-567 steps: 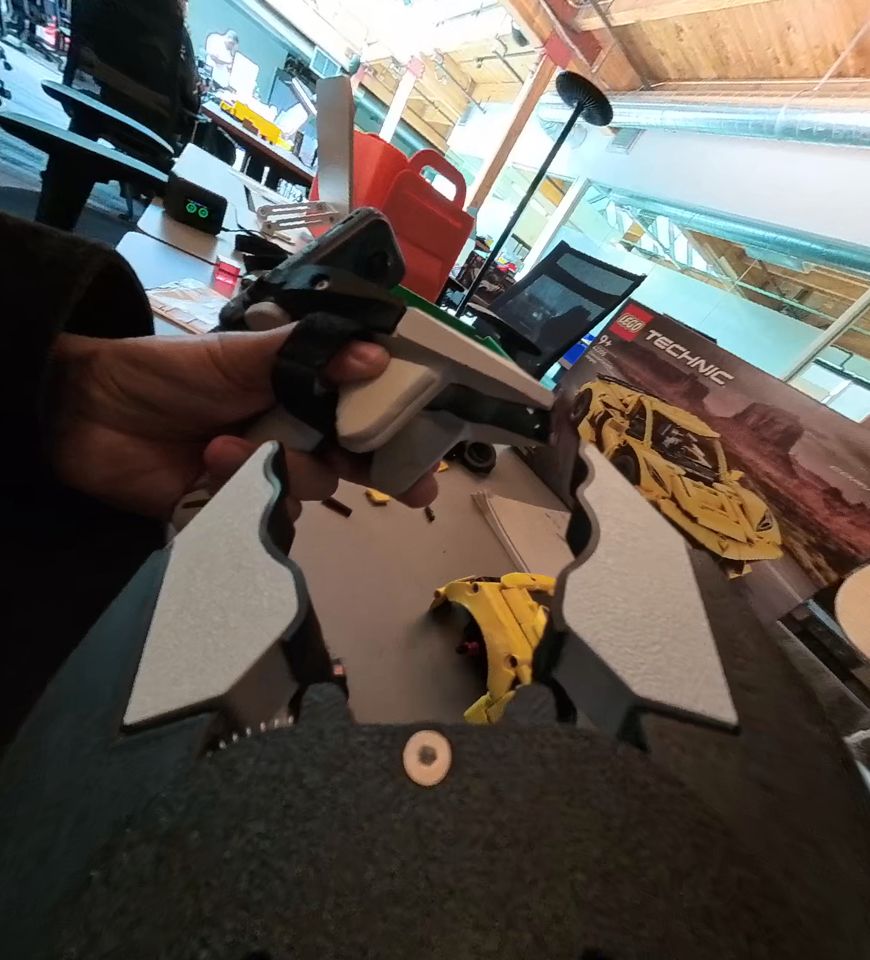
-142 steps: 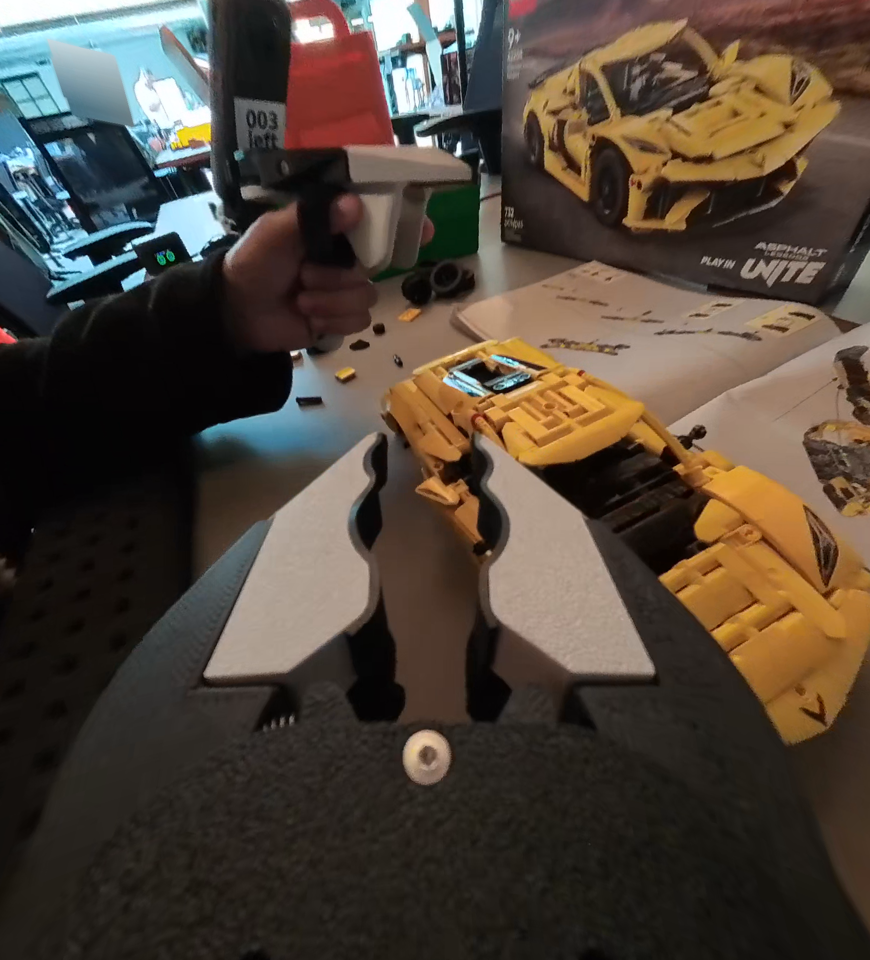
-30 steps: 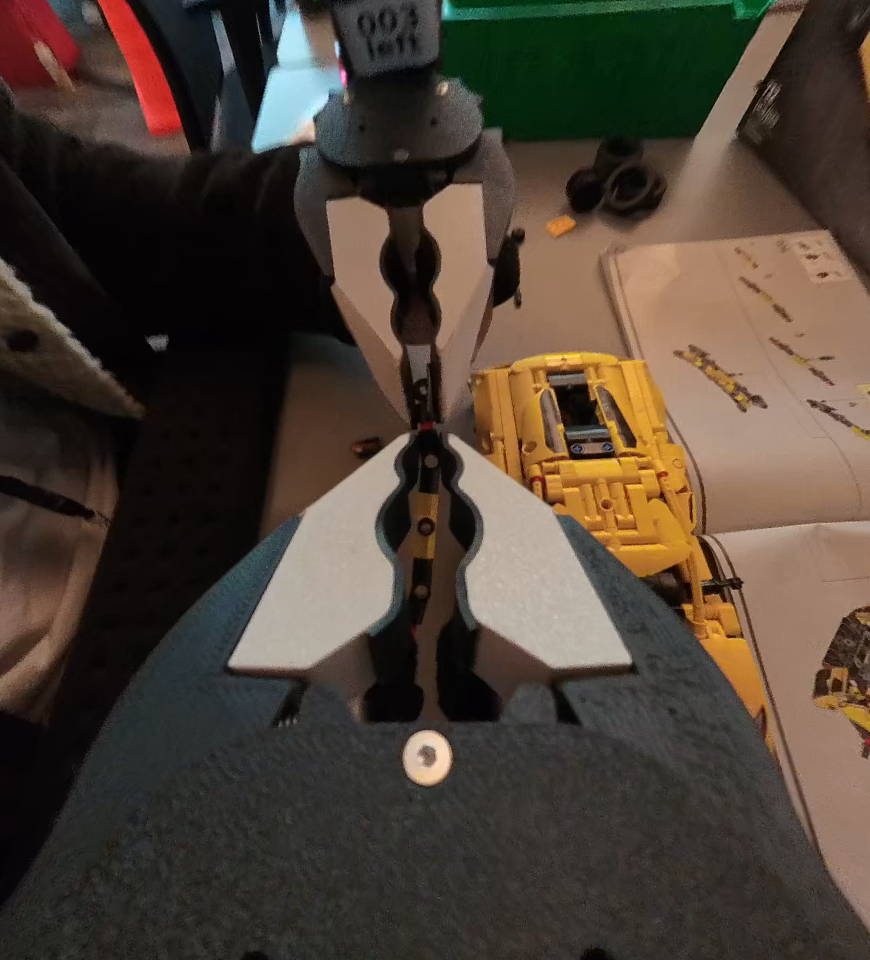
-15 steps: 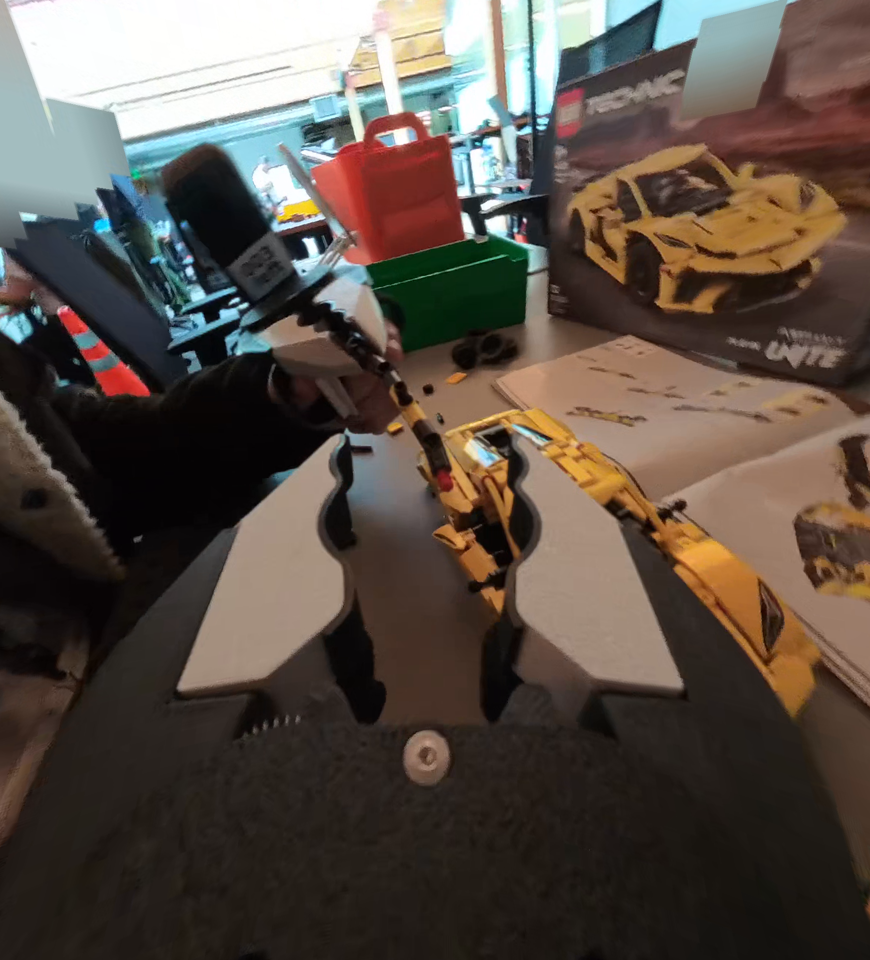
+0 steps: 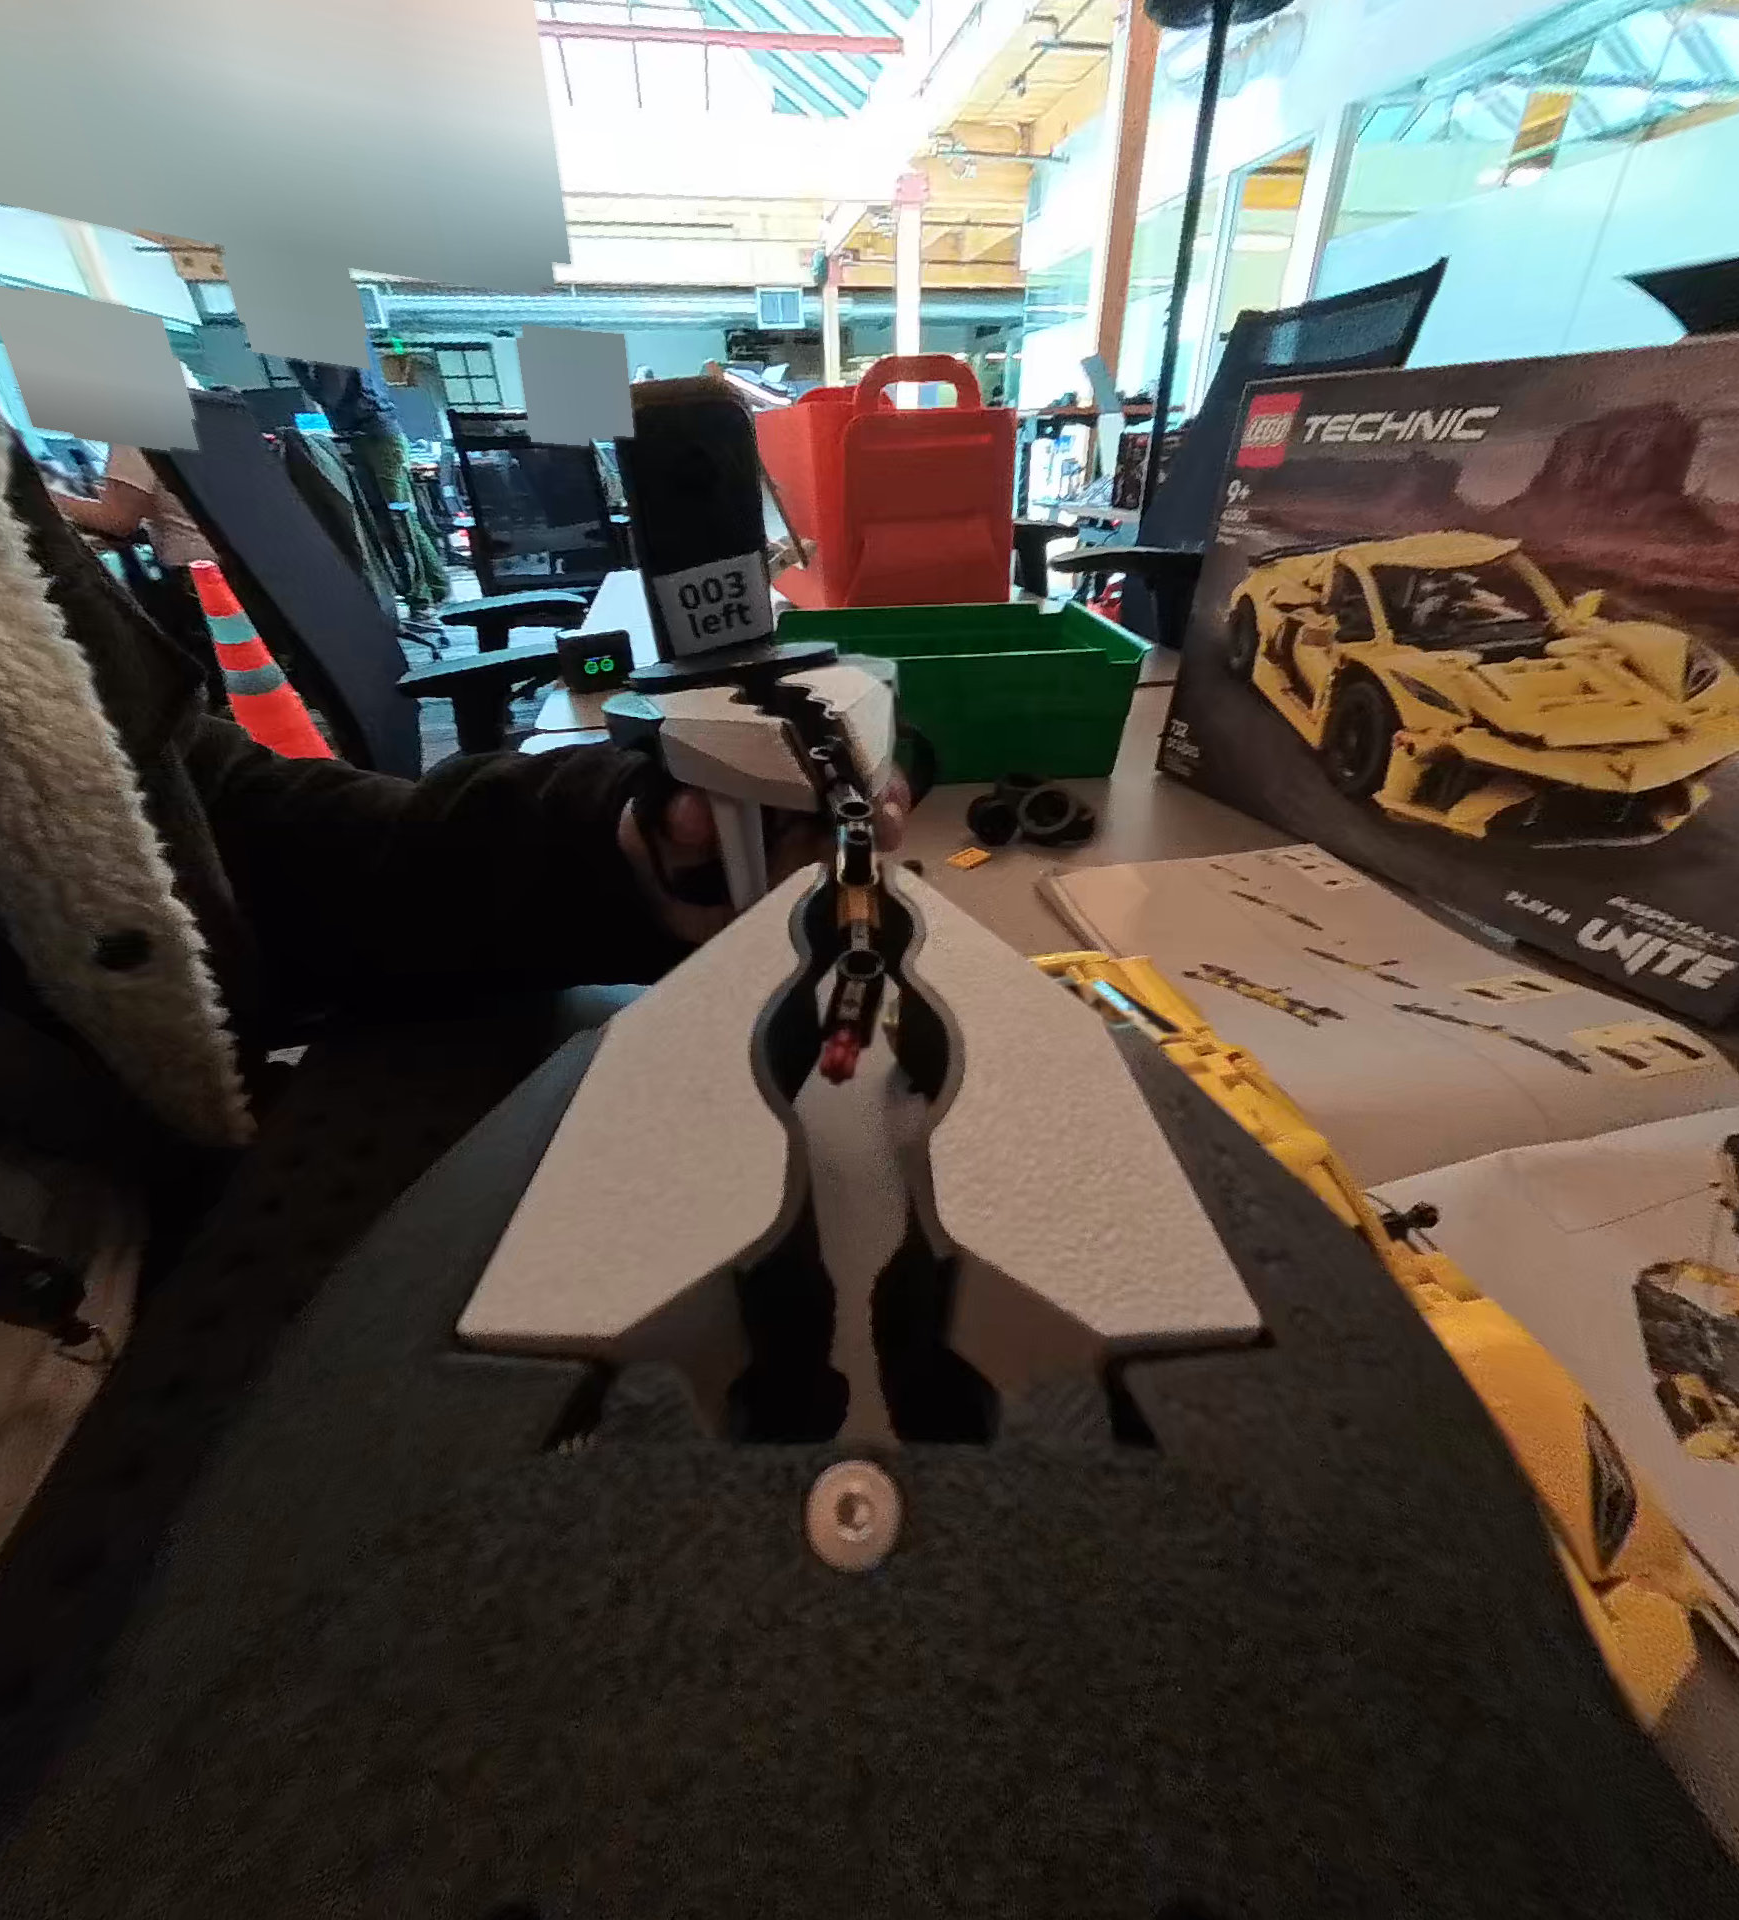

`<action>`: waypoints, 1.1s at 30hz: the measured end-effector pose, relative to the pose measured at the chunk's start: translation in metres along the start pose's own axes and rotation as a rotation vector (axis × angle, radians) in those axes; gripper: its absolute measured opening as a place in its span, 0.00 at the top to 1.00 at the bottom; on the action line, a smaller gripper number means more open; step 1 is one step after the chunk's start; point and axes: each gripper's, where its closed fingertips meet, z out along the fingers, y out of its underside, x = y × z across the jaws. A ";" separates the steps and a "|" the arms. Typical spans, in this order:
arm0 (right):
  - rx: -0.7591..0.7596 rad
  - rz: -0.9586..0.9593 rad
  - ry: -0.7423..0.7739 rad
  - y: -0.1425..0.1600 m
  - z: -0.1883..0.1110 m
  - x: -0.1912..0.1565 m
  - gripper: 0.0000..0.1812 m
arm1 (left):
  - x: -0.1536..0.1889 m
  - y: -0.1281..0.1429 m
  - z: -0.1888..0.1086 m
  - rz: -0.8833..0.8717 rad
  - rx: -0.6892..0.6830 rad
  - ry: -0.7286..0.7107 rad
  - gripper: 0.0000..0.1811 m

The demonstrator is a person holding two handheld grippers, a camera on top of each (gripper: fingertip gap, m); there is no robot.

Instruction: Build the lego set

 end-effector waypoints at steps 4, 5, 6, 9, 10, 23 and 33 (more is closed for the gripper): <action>-0.020 0.000 -0.017 0.002 -0.002 -0.002 0.97 | 0.003 0.002 0.001 -0.030 0.005 0.029 0.96; -0.020 0.009 -0.029 0.002 -0.002 -0.004 0.96 | 0.005 0.002 0.000 -0.056 0.013 0.048 0.96; -0.019 0.021 -0.035 0.003 -0.002 -0.004 0.97 | 0.006 0.002 0.000 -0.077 0.018 0.058 0.96; -0.028 0.045 -0.054 0.005 -0.003 -0.005 0.97 | 0.007 0.004 0.001 -0.101 0.022 0.072 0.96; -0.028 0.051 -0.054 0.005 -0.003 -0.005 0.97 | 0.007 0.004 0.001 -0.104 0.022 0.070 0.96; -0.024 0.115 -0.036 0.010 -0.003 -0.001 0.96 | 0.001 0.010 0.005 -0.147 0.017 0.038 0.96; 0.017 0.077 0.101 0.004 -0.016 0.022 0.91 | -0.021 -0.003 -0.010 -0.114 0.025 -0.062 0.96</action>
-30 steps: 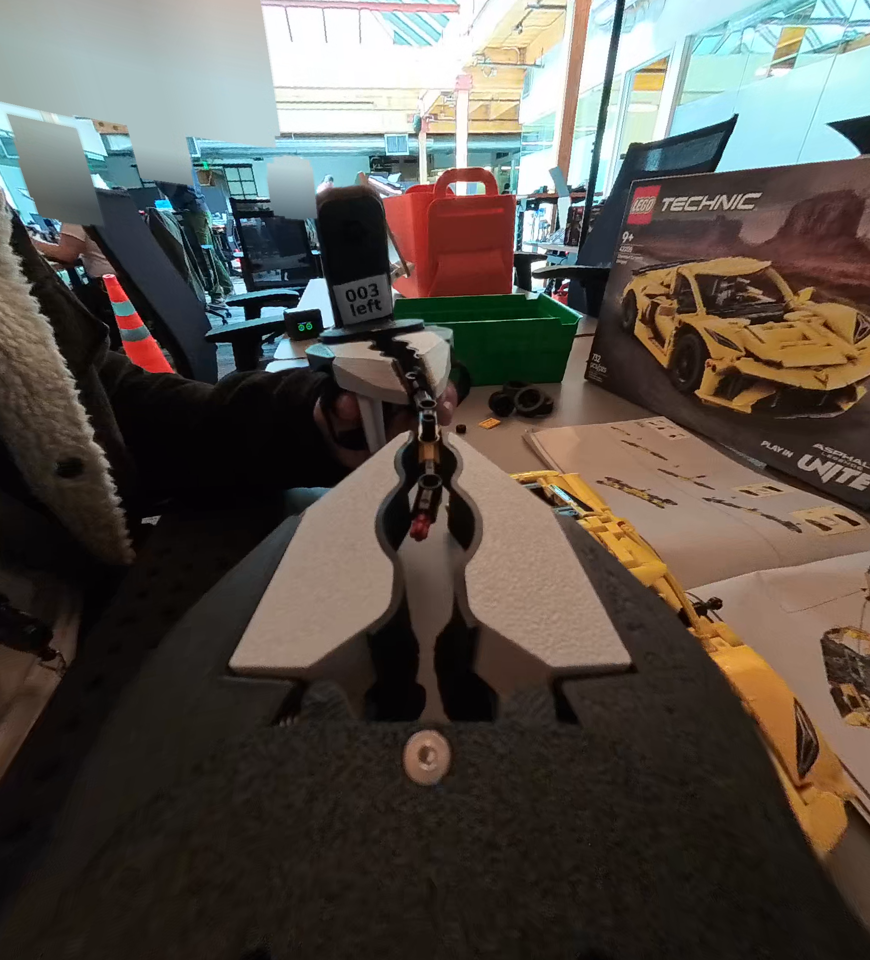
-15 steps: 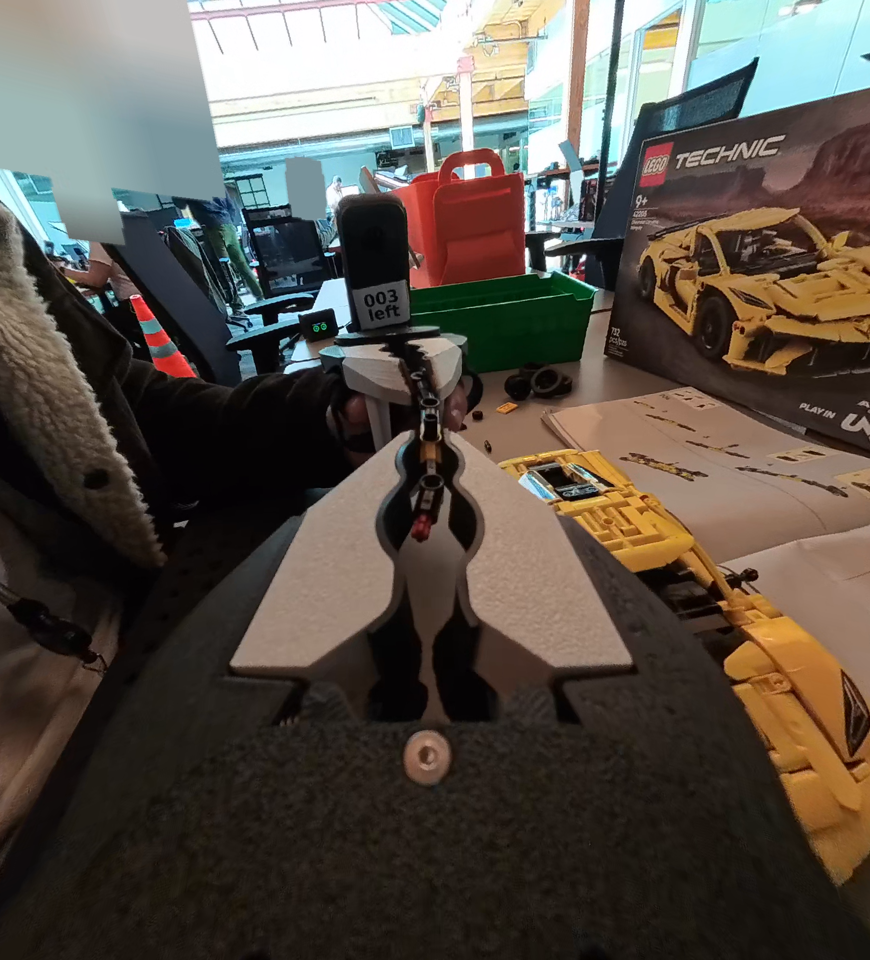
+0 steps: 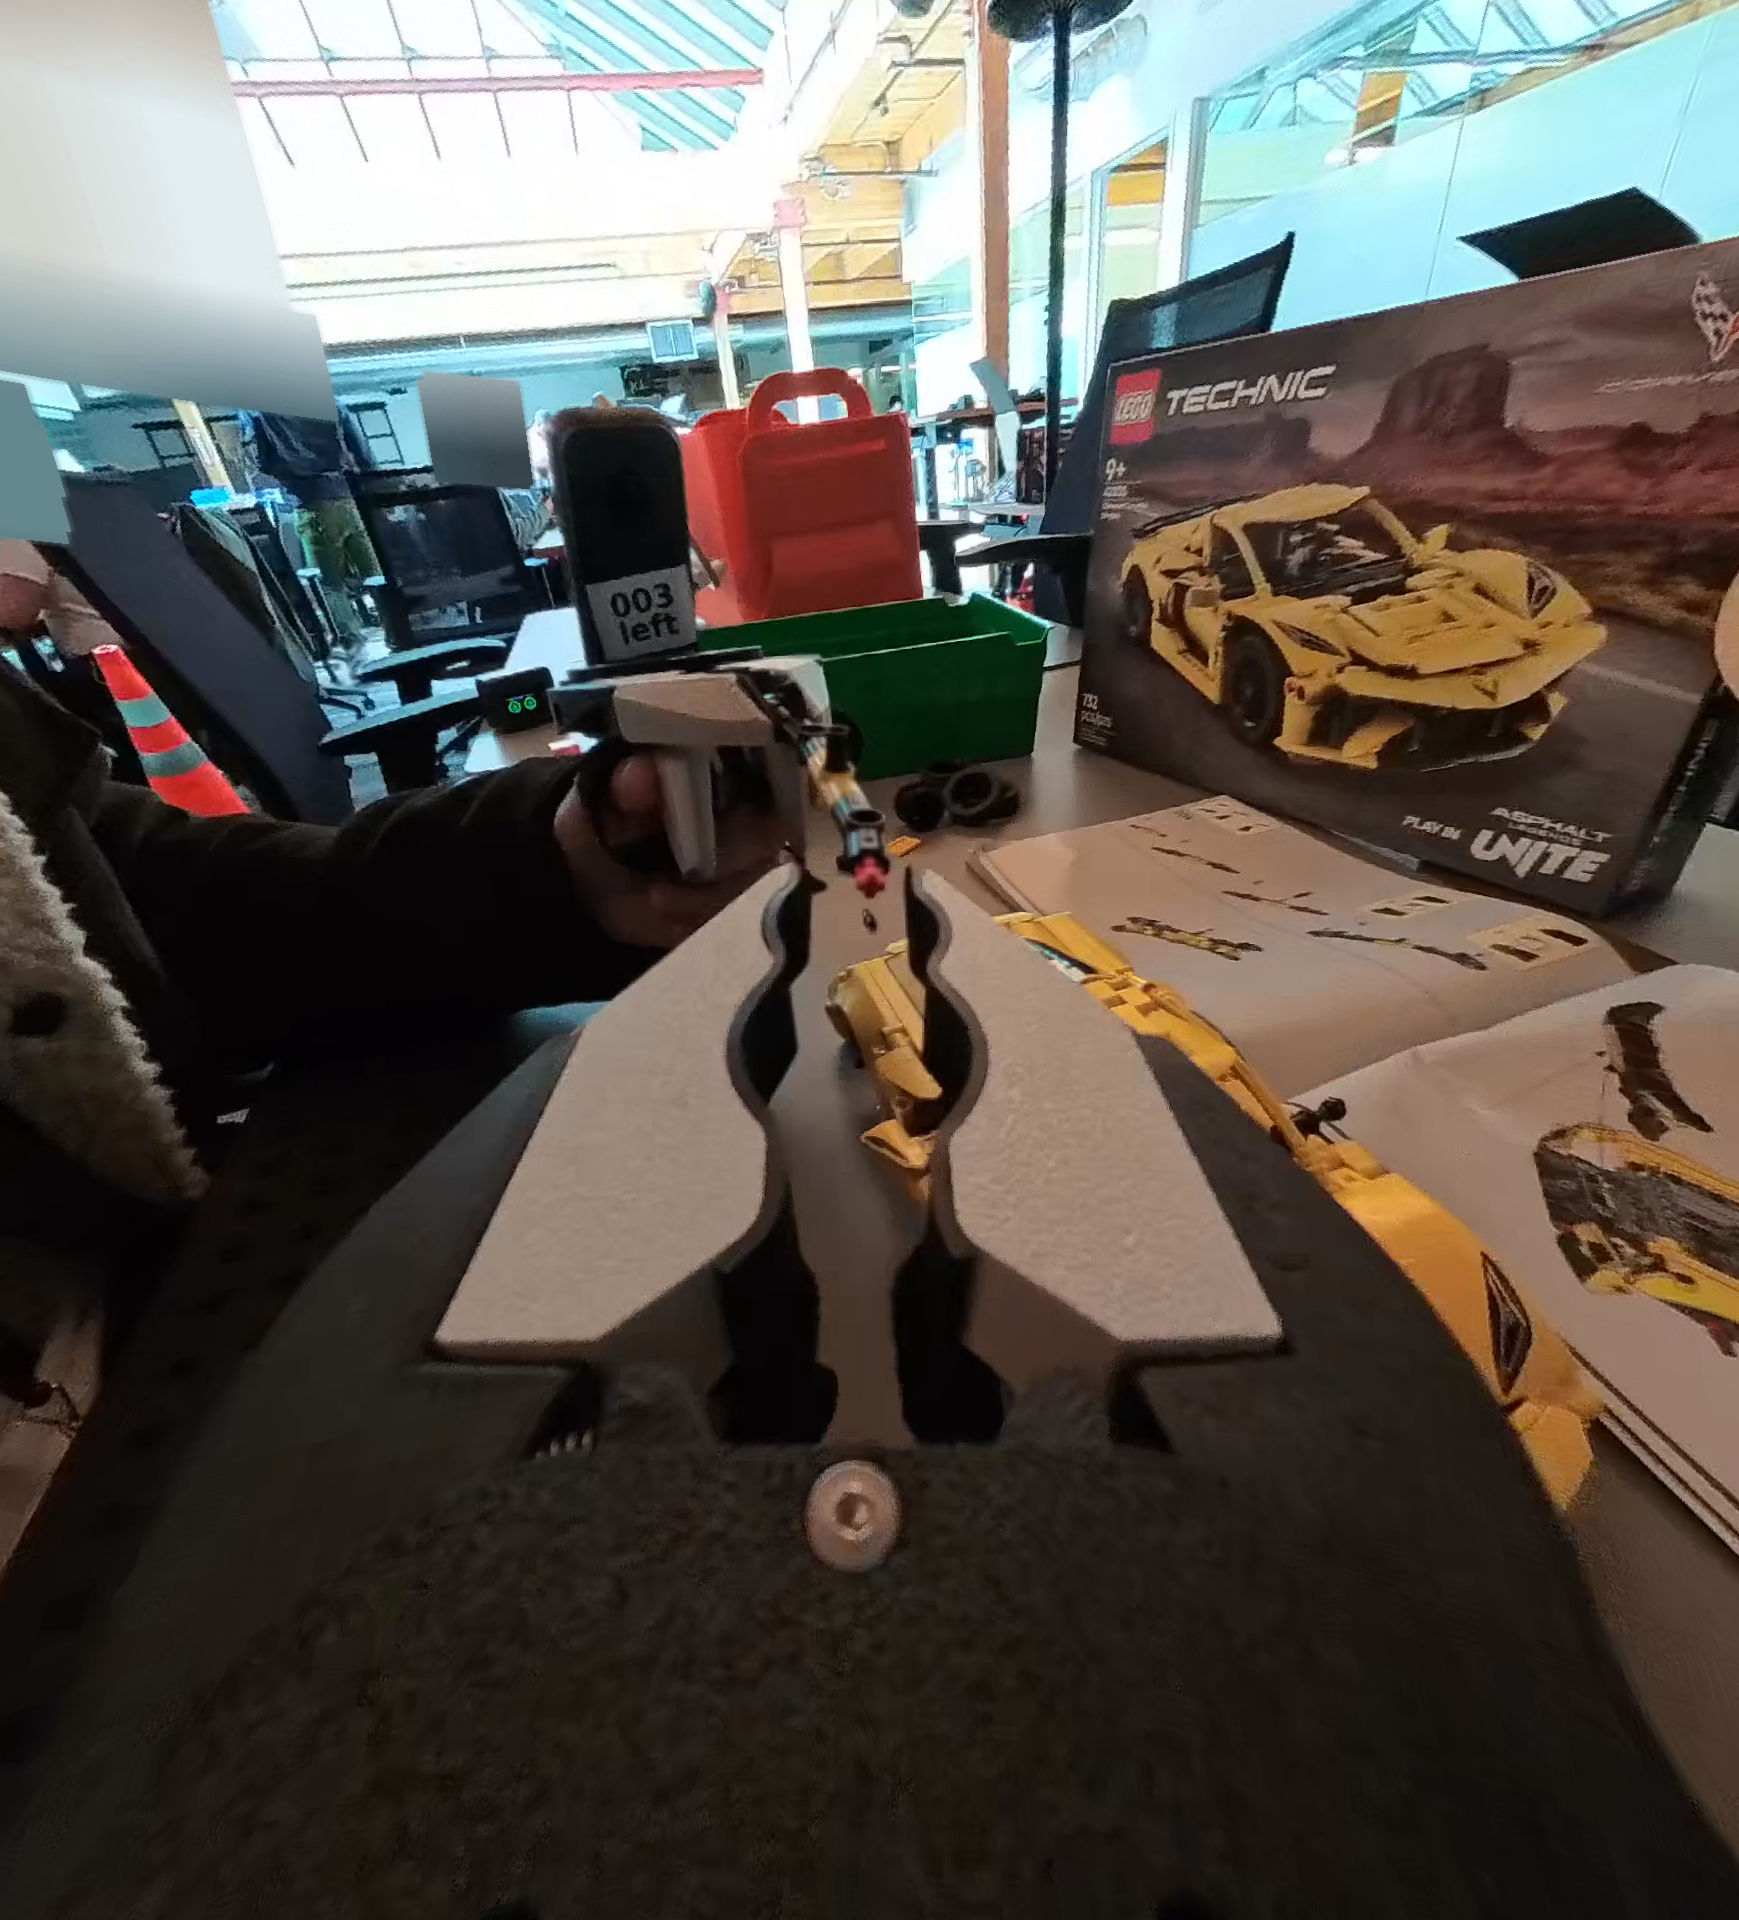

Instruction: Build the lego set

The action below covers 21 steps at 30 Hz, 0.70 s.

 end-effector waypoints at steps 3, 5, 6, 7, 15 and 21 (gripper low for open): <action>-0.013 -0.013 0.008 0.001 0.004 0.000 0.94 | 0.003 0.002 0.002 -0.010 -0.012 0.013 0.96; -0.010 -0.017 -0.006 0.001 0.004 -0.003 0.97 | 0.004 0.003 0.002 -0.012 -0.015 0.017 0.96; -0.015 -0.008 -0.013 0.001 0.003 -0.004 0.97 | 0.004 0.003 0.002 -0.019 -0.019 0.021 0.96; -0.009 -0.001 -0.015 0.000 0.003 -0.003 0.97 | 0.004 0.004 0.003 -0.025 -0.019 0.024 0.96; -0.030 0.075 -0.113 0.006 0.018 -0.021 0.97 | 0.019 0.018 0.019 -0.119 -0.044 0.105 0.86; -0.077 0.100 -0.145 0.014 0.026 -0.028 0.97 | 0.025 0.024 0.020 -0.133 -0.080 0.139 0.91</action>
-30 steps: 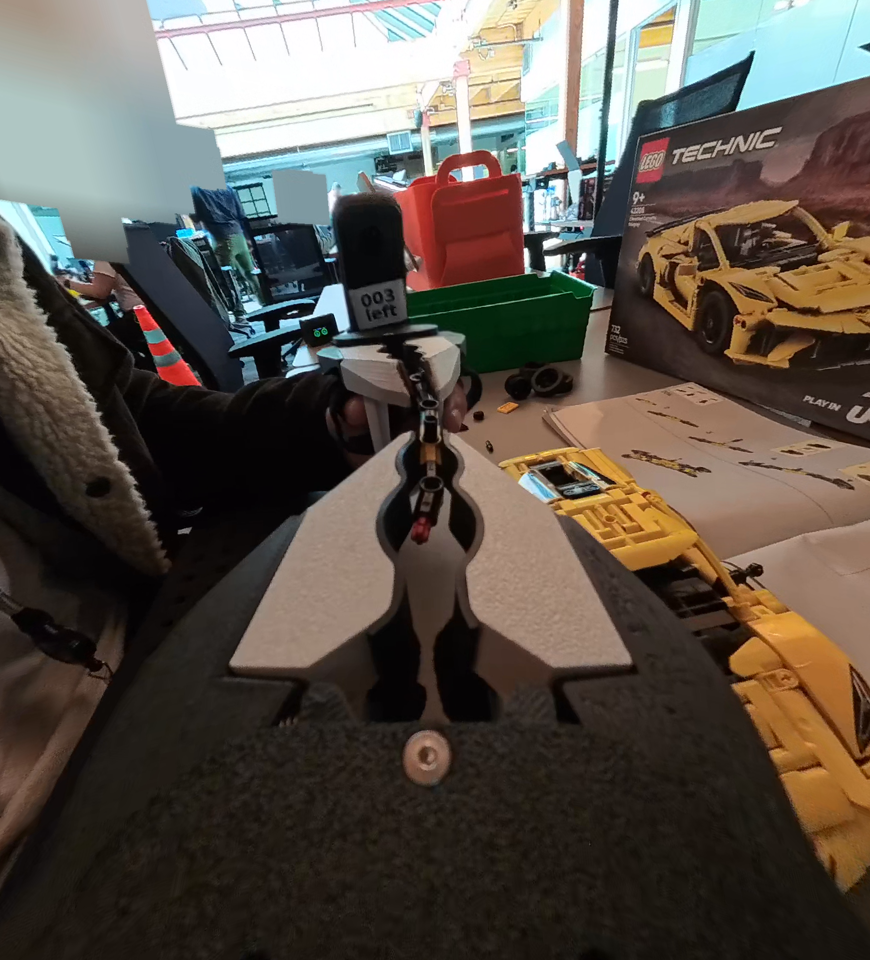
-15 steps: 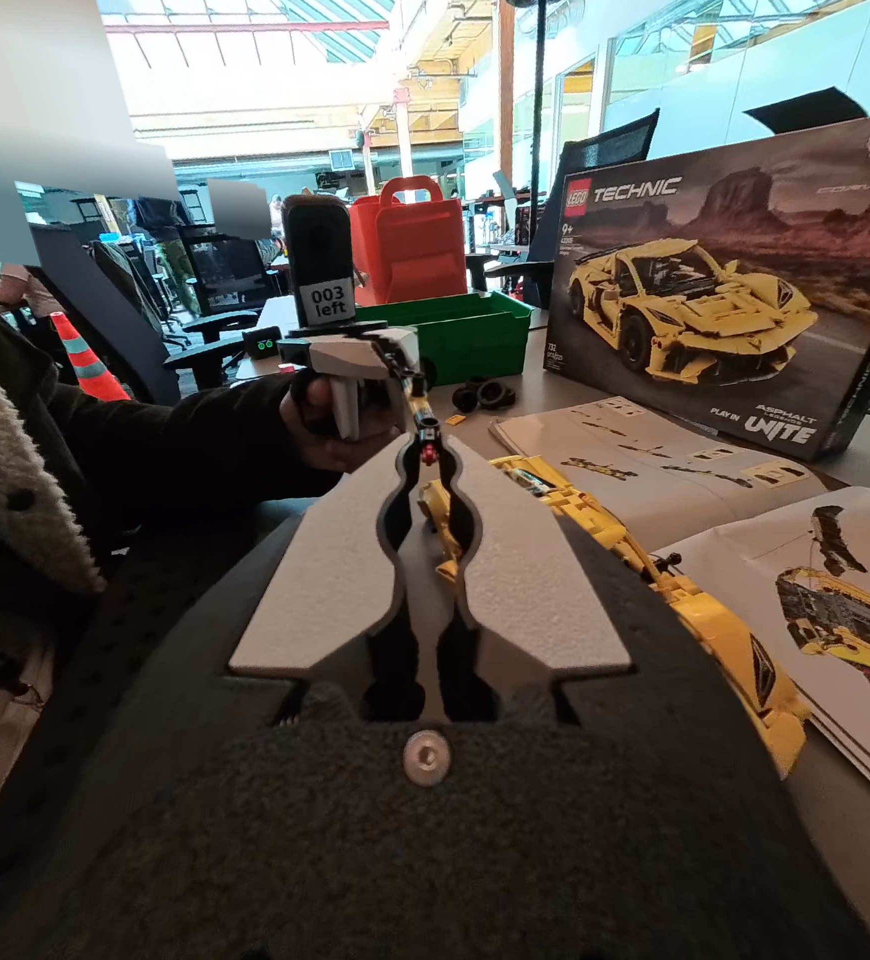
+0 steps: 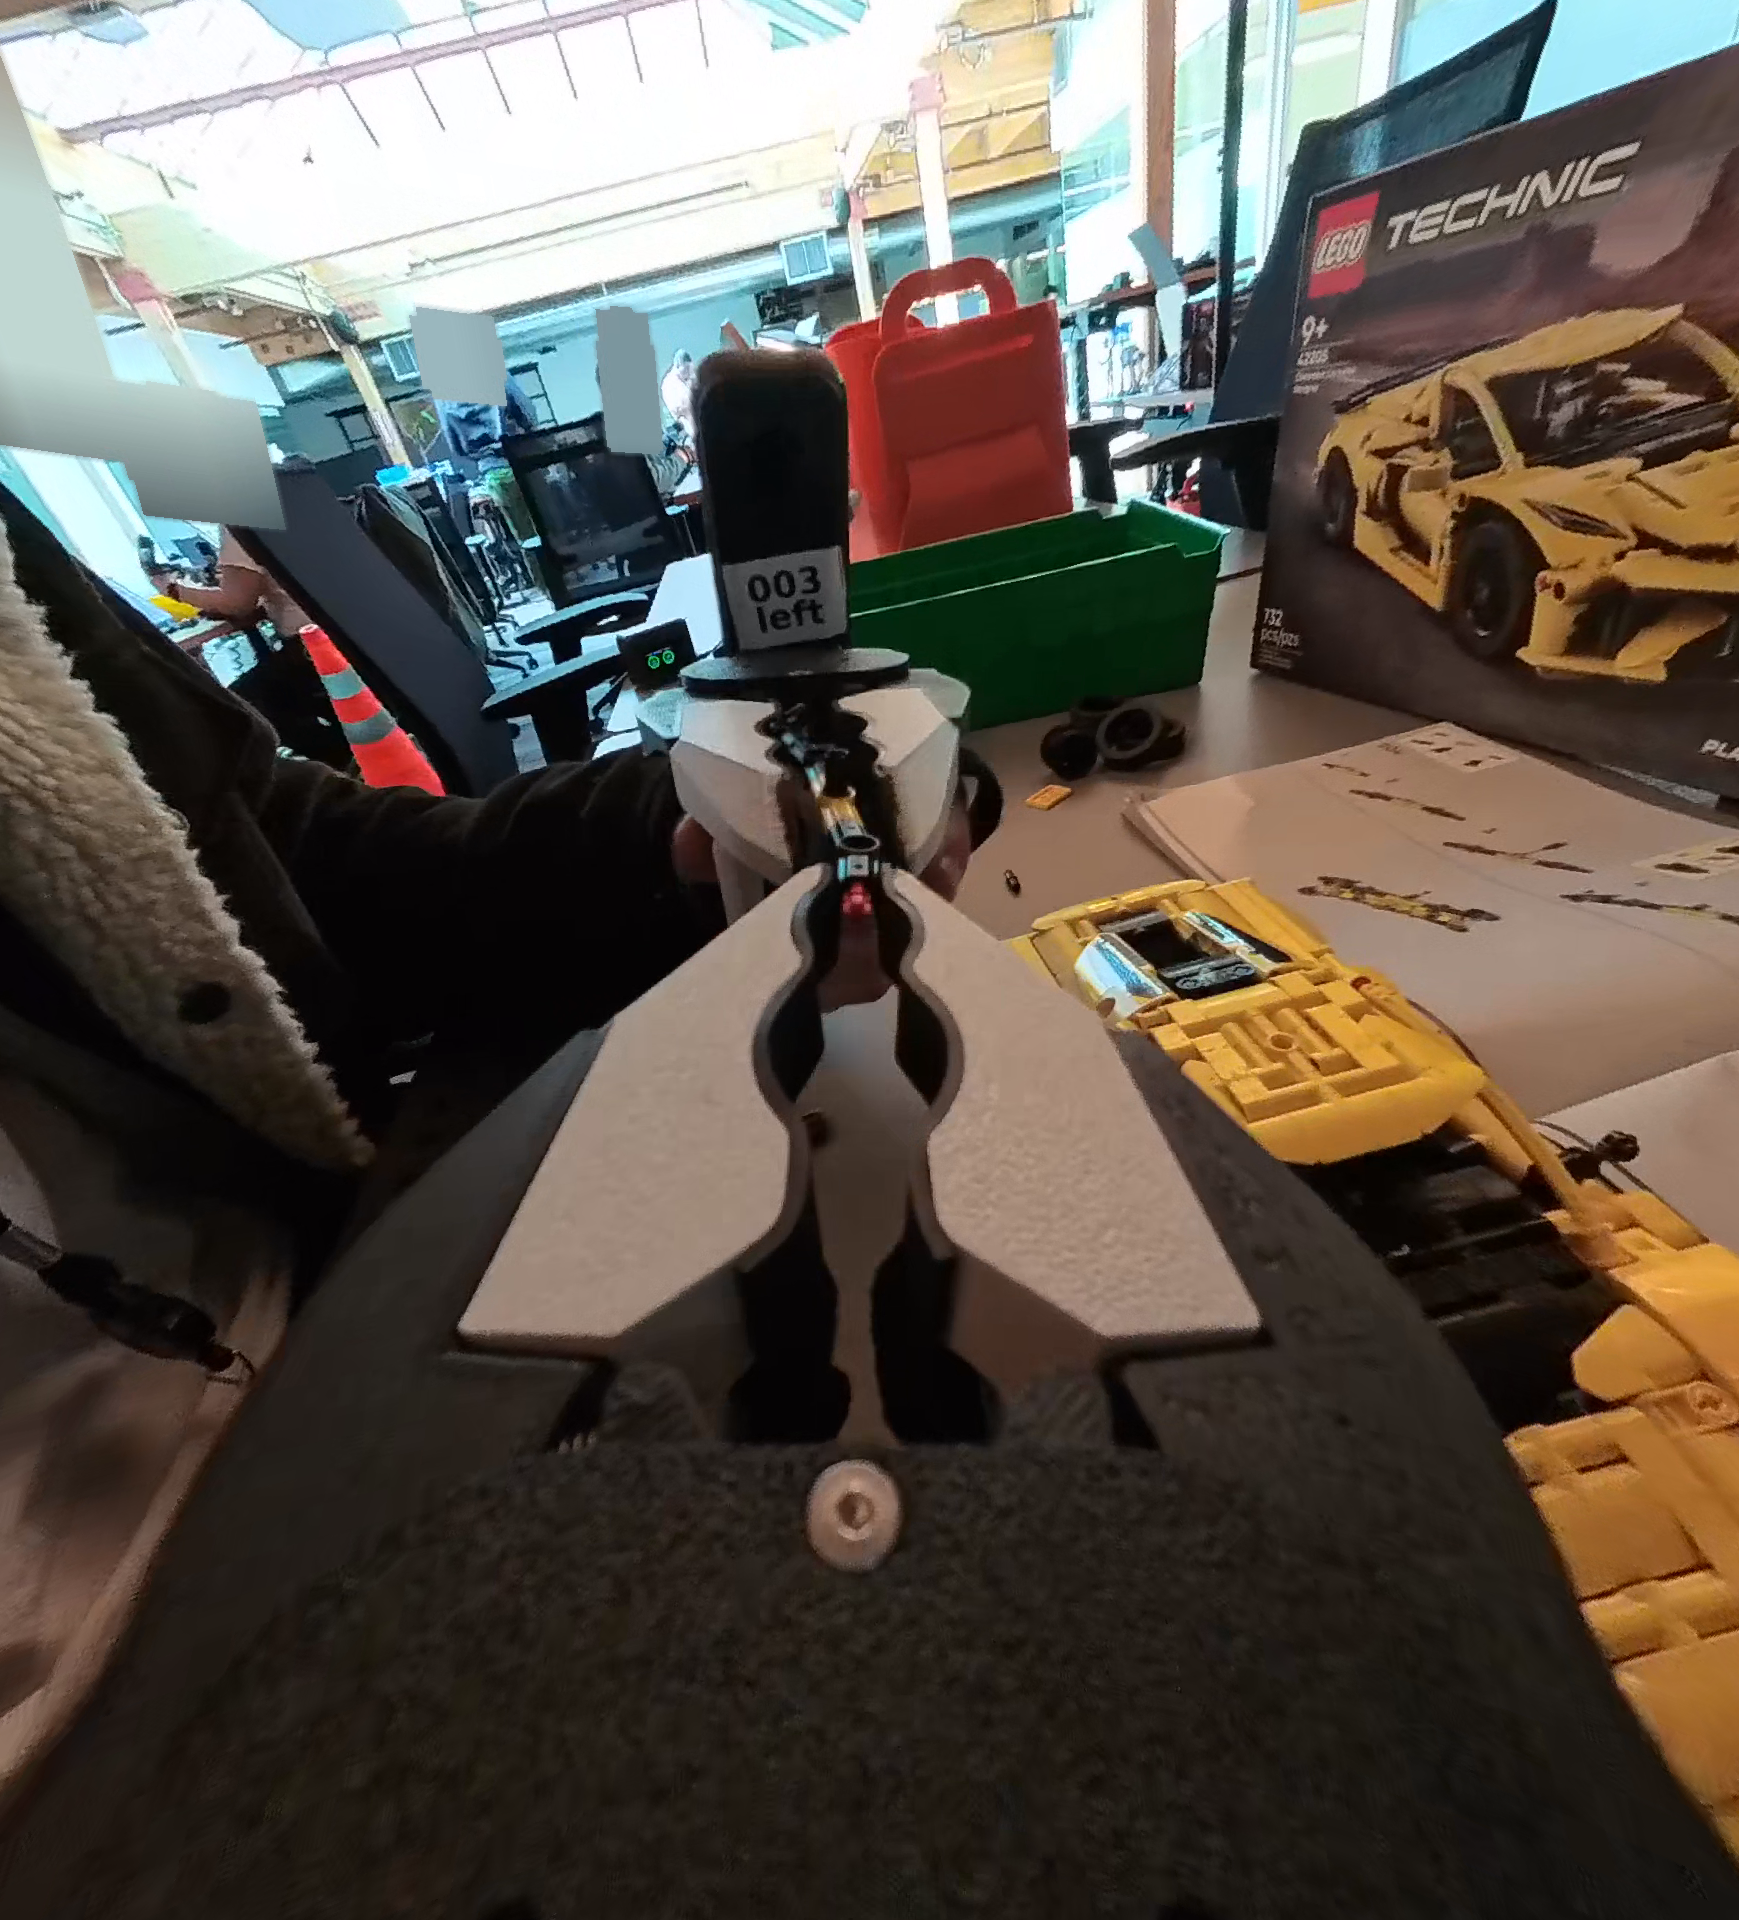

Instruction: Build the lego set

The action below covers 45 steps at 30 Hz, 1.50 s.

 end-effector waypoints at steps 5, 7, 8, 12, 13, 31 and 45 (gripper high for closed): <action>-0.015 -0.021 0.049 0.002 -0.006 0.008 0.96 | -0.006 -0.002 -0.004 0.014 0.007 -0.033 0.96; -0.004 -0.021 0.063 0.000 -0.012 0.012 0.98 | -0.009 -0.005 -0.007 0.010 0.016 -0.045 0.96; 0.003 -0.027 0.079 -0.001 -0.016 0.015 0.97 | -0.012 -0.007 -0.009 0.014 0.025 -0.058 0.96; 0.044 -0.035 0.087 -0.008 -0.019 0.016 0.93 | -0.013 -0.004 -0.009 0.004 0.004 -0.057 0.96; 0.045 -0.040 0.081 -0.008 -0.018 0.014 0.94 | -0.012 -0.003 -0.008 0.007 -0.004 -0.052 0.96; -0.024 -0.019 0.011 0.003 -0.002 0.001 0.98 | -0.004 0.001 -0.002 0.034 -0.010 -0.029 0.94; -0.147 -0.122 0.028 0.021 0.009 -0.005 0.98 | 0.000 0.020 -0.017 -0.039 -0.177 0.051 0.95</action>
